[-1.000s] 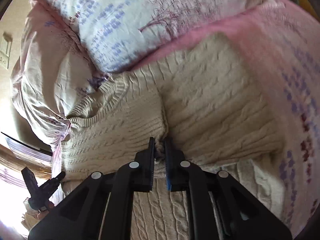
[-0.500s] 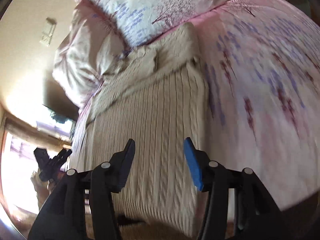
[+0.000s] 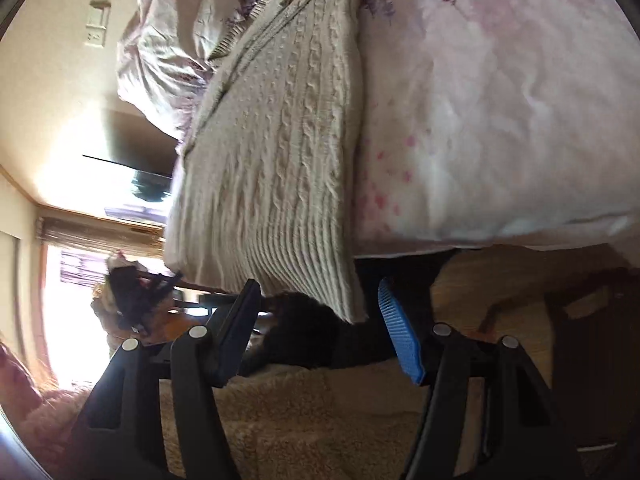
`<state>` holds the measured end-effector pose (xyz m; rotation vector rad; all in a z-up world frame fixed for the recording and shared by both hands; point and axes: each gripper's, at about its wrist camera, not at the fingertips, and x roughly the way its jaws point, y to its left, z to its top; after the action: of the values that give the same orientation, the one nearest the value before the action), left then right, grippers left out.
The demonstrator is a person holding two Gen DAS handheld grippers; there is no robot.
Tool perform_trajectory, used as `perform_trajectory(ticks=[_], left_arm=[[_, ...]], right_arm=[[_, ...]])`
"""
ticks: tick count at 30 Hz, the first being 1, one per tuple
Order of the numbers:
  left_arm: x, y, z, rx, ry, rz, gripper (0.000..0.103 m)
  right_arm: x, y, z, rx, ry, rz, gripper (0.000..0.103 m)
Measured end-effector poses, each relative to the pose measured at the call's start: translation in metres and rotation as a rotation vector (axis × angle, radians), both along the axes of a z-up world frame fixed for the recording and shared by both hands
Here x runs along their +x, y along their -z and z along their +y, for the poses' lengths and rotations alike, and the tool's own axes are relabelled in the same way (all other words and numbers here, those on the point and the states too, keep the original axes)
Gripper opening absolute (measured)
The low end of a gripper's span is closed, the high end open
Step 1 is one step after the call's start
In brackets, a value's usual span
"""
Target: Fold small clothes
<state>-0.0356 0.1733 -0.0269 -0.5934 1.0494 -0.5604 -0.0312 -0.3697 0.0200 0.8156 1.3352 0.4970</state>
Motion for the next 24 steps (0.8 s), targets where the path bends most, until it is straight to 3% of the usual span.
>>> perform_trajectory(ticks=[4, 7, 14, 17, 24], left_arm=[[0.006, 0.008, -0.011, -0.034, 0.012, 0.013, 0.071], [0.011, 0.012, -0.021, -0.012, 0.019, 0.031, 0.067], [0.015, 0.024, -0.04, -0.019, 0.047, 0.105, 0.02], [0.014, 0.024, -0.038, -0.058, 0.027, 0.127, 0.01], [0.017, -0.002, -0.039, -0.054, 0.027, 0.071, 0.007]], right_arm=[[0.006, 0.008, 0.004, 0.081, 0.008, -0.012, 0.051], [0.005, 0.01, 0.009, 0.088, -0.005, -0.013, 0.043], [0.001, 0.008, 0.011, 0.104, 0.002, -0.037, 0.013], [0.0, 0.0, 0.013, 0.106, -0.006, -0.063, 0.01], [0.005, -0.039, 0.02, 0.061, -0.047, -0.201, 0.007]])
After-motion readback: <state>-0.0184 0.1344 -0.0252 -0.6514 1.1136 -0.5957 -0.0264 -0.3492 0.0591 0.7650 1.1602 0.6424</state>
